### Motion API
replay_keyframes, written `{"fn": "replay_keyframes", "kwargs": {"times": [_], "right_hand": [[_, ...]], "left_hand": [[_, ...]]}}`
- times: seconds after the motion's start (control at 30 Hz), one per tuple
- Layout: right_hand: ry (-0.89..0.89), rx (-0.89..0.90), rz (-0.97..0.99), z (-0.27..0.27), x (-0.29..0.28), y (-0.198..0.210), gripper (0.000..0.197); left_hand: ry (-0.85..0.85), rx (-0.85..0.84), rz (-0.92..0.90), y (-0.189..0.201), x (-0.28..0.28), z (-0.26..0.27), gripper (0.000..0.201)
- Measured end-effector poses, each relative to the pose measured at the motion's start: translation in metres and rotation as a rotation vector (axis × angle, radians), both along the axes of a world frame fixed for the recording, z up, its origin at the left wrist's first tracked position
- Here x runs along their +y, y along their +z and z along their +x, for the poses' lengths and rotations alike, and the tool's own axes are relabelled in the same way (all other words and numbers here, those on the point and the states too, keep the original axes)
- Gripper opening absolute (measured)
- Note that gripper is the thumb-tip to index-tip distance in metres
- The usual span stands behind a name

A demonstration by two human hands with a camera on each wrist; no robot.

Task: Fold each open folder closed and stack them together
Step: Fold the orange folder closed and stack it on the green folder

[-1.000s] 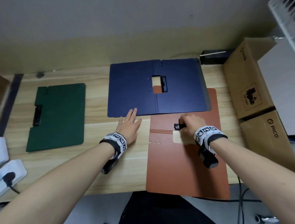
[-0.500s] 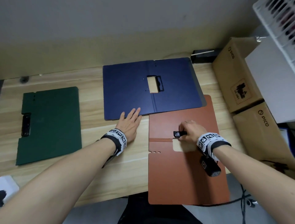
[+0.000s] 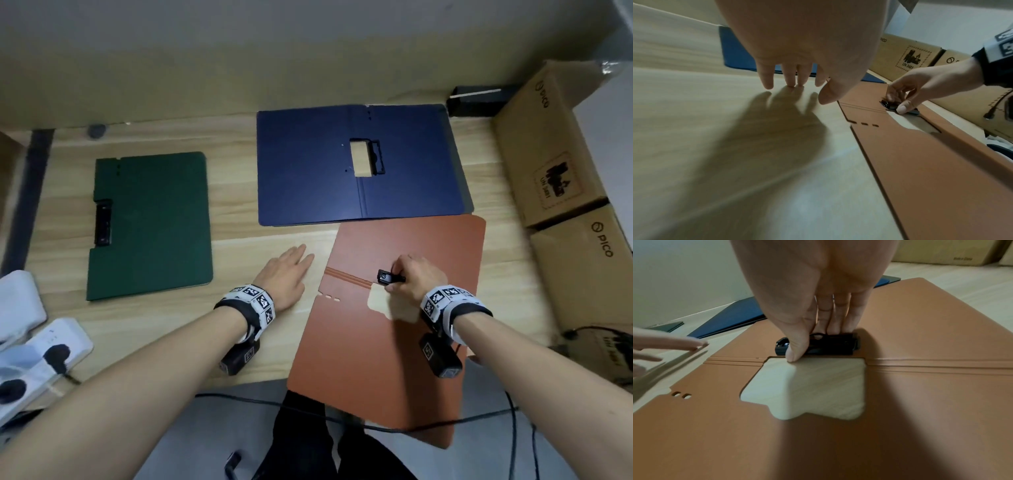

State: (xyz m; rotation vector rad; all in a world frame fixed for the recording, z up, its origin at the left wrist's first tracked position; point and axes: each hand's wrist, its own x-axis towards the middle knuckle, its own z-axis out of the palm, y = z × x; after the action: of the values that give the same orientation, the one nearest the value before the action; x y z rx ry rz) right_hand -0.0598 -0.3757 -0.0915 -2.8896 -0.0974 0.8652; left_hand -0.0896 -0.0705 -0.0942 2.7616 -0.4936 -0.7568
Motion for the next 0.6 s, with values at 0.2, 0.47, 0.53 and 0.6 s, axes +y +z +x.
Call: {"fn": "replay_keyframes", "kwargs": {"times": [0.2, 0.47, 0.53, 0.6], "right_hand": [[0.056, -0.032, -0.041, -0.01, 0.017, 0.007, 0.041], [-0.026, -0.048, -0.014, -0.025, 0.03, -0.001, 0.041], [-0.099, -0.051, 0.022, -0.029, 0.031, -0.007, 0.041], [-0.167, -0.05, 0.048, -0.032, 0.031, -0.012, 0.042]], "left_hand": [[0.242, -0.004, -0.143, 0.003, 0.013, -0.07, 0.062], [0.747, -0.128, -0.202, 0.003, 0.021, -0.142, 0.047], [0.796, -0.142, -0.165, 0.002, 0.019, -0.151, 0.048], [0.832, -0.139, -0.141, 0.002, 0.015, -0.155, 0.051]]}}
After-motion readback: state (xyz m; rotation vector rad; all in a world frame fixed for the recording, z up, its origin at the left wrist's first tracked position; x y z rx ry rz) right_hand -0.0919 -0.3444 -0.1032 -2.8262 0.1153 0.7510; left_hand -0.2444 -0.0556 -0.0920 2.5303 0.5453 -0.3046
